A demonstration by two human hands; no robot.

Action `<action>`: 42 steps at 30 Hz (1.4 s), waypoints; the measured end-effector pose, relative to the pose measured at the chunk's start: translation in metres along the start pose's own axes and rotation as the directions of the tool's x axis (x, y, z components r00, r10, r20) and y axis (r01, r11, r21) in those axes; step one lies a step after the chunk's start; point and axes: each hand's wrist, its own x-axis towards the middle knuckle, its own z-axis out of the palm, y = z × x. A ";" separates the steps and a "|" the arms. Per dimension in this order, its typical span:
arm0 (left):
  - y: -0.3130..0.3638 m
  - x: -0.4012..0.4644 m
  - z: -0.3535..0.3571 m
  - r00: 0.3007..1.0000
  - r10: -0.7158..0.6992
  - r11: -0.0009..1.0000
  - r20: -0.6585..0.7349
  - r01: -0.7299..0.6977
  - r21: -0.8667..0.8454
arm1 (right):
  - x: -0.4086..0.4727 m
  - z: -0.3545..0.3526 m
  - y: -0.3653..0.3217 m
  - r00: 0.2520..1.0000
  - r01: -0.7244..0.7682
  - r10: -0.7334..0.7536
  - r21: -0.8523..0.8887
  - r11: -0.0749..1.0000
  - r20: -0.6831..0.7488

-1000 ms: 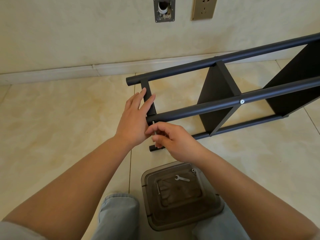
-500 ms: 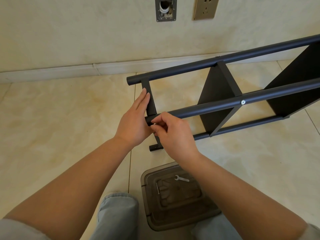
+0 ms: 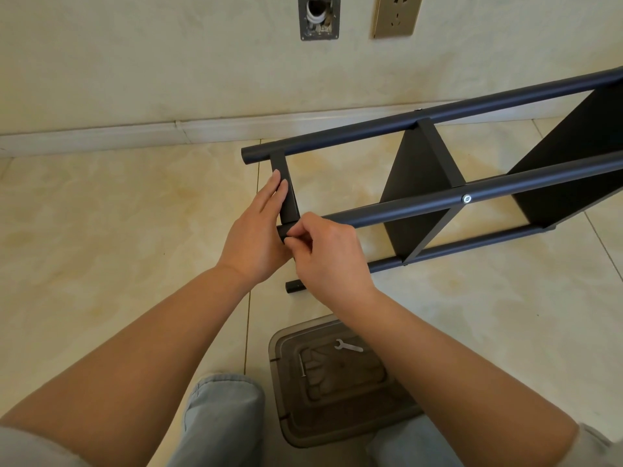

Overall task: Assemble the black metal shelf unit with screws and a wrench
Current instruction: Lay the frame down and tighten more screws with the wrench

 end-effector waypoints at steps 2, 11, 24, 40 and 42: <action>0.000 0.000 0.000 1.000 -0.005 1.000 0.001 0.005 -0.002 | 0.000 -0.001 -0.001 1.000 0.016 -0.016 -0.023 1.000 0.005; 0.000 0.000 0.001 1.000 -0.010 1.000 -0.001 0.010 -0.004 | 0.001 -0.001 0.002 0.998 0.054 -0.055 -0.063 0.997 -0.013; 0.001 0.001 0.002 1.000 0.001 1.000 -0.015 -0.001 0.013 | 0.003 0.003 0.005 0.997 0.066 -0.067 -0.048 0.997 -0.024; -0.003 0.002 0.006 0.999 0.021 0.998 -0.026 -0.019 0.055 | 0.004 0.017 0.029 0.882 0.333 -0.406 -0.294 0.896 -0.238; -0.003 0.002 0.006 0.999 0.019 0.998 -0.026 -0.017 0.057 | 0.004 0.018 0.030 0.870 0.359 -0.432 -0.296 0.885 -0.239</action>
